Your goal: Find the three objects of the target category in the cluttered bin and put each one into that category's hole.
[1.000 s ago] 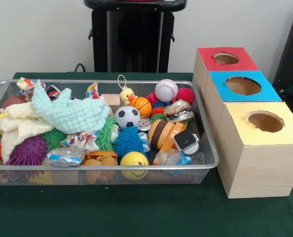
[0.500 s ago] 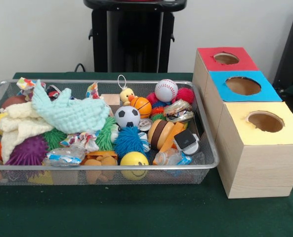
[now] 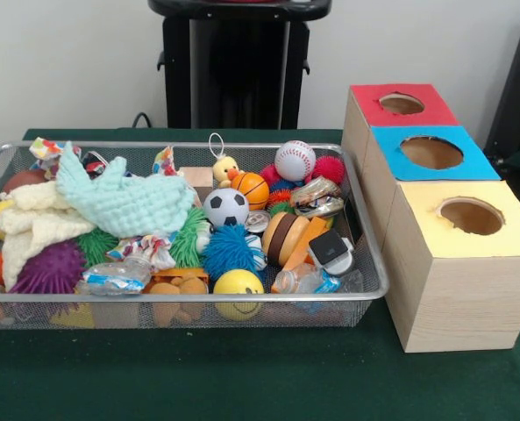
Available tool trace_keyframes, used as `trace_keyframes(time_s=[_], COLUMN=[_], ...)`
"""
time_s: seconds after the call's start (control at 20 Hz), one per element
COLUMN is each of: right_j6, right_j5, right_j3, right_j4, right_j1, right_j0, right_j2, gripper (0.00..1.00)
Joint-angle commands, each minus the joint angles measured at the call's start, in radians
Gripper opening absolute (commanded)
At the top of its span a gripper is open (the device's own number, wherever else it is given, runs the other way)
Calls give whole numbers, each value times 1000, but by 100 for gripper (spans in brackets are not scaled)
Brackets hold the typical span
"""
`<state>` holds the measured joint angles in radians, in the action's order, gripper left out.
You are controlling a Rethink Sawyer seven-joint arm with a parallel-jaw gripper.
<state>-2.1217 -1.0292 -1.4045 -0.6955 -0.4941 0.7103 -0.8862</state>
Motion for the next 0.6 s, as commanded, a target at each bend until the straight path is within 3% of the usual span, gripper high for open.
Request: trace_keyframes(time_s=[0.05, 0.6], right_j6=[-72, -50], right_j5=[-87, -140], right_j3=[-79, -39], right_j4=[72, 75], right_j1=[31, 35], right_j0=[-6, -9], right_j2=[125, 108], gripper=[0, 0])
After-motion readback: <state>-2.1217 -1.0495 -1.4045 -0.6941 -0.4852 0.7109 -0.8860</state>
